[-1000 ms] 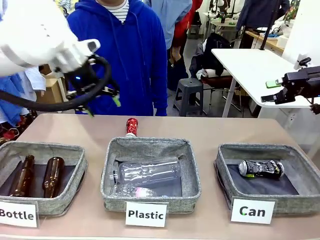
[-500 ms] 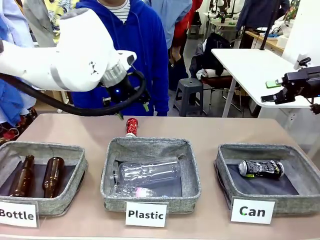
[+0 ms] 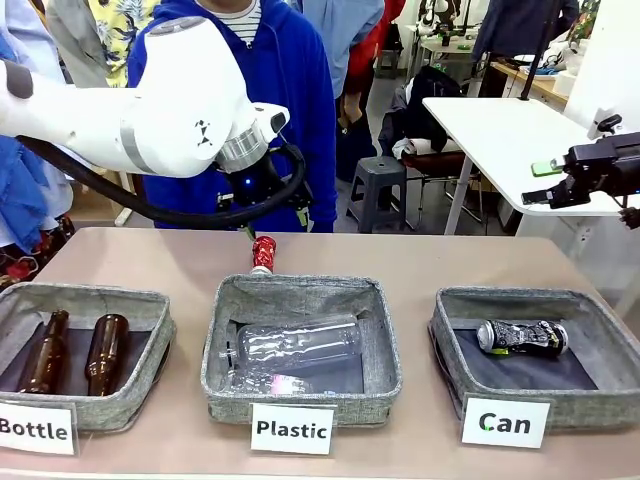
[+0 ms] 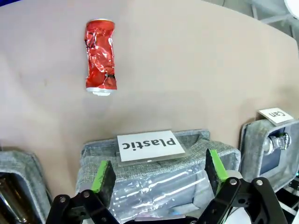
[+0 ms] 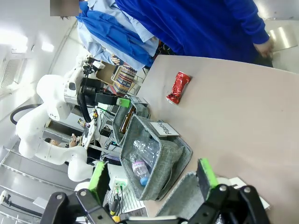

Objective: Sort the can waste into the basket.
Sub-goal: Pick up the can waste from the table and place it in the right Fabric basket.

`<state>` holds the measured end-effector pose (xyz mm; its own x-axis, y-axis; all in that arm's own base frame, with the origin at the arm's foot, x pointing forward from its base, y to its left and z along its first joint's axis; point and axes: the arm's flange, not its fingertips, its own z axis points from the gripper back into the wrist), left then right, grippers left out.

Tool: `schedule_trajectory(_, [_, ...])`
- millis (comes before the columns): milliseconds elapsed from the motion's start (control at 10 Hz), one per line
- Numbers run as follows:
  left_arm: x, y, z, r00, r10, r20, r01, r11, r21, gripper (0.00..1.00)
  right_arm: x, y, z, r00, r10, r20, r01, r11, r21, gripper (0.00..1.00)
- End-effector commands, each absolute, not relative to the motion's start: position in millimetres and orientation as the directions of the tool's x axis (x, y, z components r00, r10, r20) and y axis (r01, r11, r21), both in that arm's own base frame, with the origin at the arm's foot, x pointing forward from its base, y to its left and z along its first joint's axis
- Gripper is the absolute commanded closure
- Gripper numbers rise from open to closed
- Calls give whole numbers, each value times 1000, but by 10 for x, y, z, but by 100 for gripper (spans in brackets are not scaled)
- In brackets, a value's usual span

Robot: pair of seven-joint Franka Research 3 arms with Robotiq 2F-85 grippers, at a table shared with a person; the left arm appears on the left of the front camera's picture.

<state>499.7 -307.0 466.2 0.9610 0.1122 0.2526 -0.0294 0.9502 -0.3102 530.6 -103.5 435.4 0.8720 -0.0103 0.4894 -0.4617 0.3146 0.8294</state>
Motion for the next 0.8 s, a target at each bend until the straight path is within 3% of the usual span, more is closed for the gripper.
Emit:
schedule_trajectory(0, [5224,-3143,4558,977,2,213,60,956,-286,0,5288,-1026,4370,864,-2,503,-474,330,816,0])
schedule_trajectory(100, [5390,-3228,4461,978,-66,200,120,955,-273,0,5288,-1026,4370,864,-2,503,-474,330,816,0])
schedule_trajectory(700, [5851,-3533,3713,981,-69,179,80,995,-55,0,5288,-1026,4370,864,-2,503,-474,330,816,0])
